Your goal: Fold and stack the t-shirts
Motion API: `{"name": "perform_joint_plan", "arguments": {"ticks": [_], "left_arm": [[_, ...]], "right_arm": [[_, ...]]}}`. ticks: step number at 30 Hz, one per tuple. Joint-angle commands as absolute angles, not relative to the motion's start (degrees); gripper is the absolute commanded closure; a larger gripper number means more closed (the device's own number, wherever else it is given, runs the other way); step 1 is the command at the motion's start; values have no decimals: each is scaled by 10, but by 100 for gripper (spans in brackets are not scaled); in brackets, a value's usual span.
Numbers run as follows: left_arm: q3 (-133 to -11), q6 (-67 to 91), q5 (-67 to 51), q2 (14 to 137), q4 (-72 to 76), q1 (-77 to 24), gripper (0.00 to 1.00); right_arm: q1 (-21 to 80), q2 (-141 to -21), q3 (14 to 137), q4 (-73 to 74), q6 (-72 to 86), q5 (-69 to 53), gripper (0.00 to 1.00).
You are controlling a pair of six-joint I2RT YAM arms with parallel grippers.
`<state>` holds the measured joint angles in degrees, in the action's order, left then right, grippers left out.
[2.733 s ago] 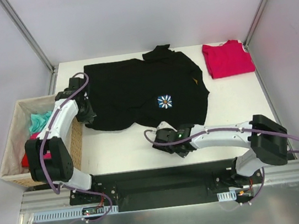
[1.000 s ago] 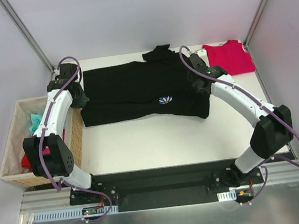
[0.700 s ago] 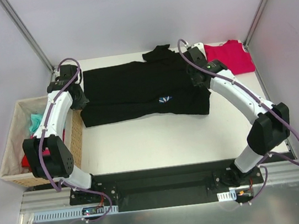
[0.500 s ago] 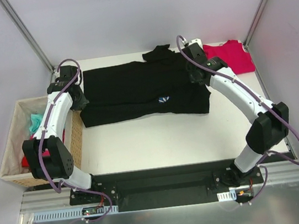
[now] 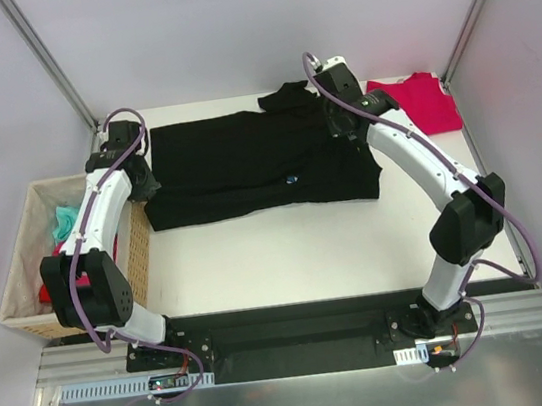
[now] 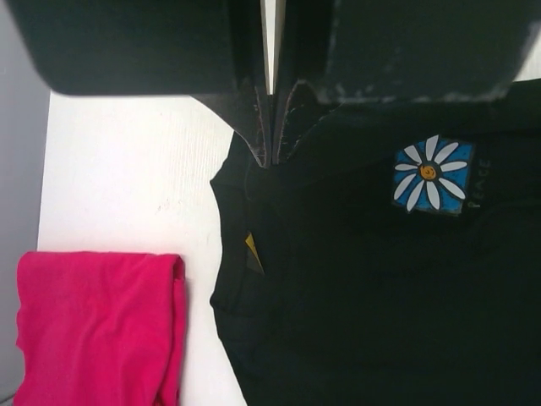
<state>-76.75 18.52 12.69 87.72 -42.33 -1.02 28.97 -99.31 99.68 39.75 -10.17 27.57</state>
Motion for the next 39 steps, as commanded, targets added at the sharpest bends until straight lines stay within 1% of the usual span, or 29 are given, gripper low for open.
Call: {"name": "perform_joint_plan", "arguments": {"ticks": [1,5,11,21,31,39], "left_arm": [[-759,178,152,840,-422,-4,100],[-753,179,156,826,-421,-4,100],[-704,183,162,781,-421,-4,100],[-647,185,165,736,-420,-4,100],[-651,183,171,744,-421,-4,100],[-692,181,169,783,-425,-4,100]], "right_arm": [[293,-1007,1048,388,-139,289,99],[288,-1023,1077,390,-147,296,99],[279,-1031,1100,393,-150,293,99],[269,-1026,1091,388,-153,283,99],[256,-1012,1065,381,-153,280,99],[245,-1035,1080,385,-150,269,99]]}}
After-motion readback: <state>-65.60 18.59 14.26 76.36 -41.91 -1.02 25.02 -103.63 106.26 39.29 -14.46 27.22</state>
